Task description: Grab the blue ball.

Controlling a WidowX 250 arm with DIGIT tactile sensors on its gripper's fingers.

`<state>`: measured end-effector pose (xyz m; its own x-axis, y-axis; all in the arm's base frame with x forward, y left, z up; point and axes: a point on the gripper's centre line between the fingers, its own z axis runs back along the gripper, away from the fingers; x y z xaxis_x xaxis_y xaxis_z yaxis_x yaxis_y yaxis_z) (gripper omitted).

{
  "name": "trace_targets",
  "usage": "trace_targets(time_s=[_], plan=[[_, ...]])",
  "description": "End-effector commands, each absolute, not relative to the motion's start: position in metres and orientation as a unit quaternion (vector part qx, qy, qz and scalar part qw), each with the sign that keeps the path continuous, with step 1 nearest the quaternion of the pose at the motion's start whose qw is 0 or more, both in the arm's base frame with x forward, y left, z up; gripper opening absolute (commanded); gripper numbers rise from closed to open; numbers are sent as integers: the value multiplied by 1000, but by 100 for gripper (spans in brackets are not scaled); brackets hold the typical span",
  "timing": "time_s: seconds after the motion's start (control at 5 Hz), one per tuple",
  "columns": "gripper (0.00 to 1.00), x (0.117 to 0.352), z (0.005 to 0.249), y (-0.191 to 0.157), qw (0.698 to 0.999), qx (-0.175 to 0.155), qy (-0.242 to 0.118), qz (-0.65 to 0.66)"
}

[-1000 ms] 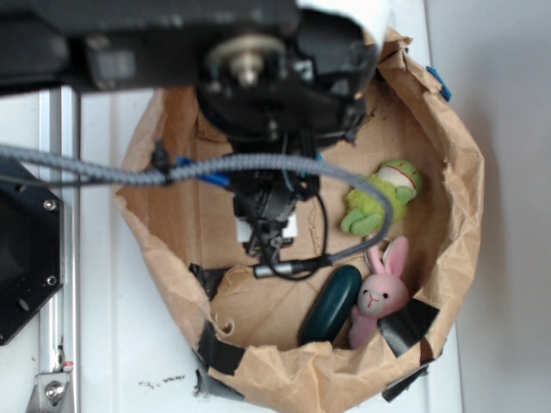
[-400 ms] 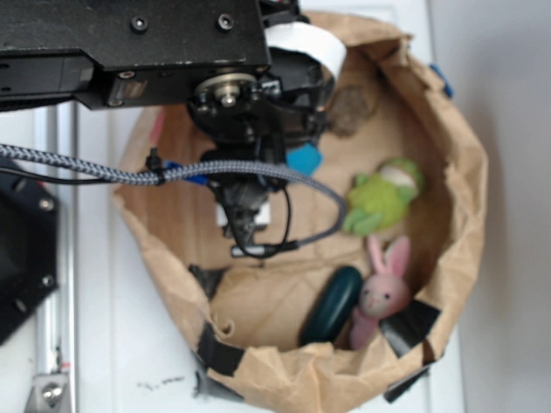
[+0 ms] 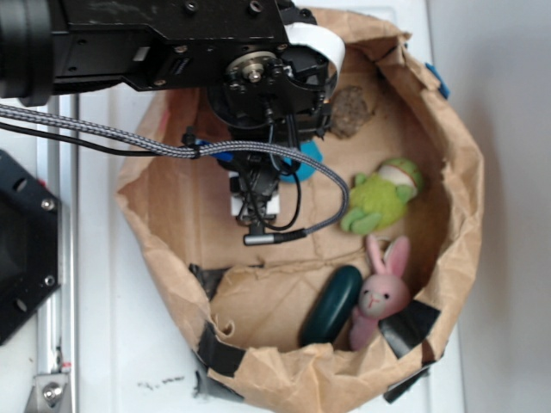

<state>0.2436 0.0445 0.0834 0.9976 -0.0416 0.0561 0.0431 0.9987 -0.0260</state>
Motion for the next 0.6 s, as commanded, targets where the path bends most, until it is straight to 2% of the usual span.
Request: trace_targets(time_s=[0.0, 0.4], plan=[[100, 259, 75, 55, 999, 0, -46, -24], [100, 276, 67, 50, 998, -1, -56, -31]])
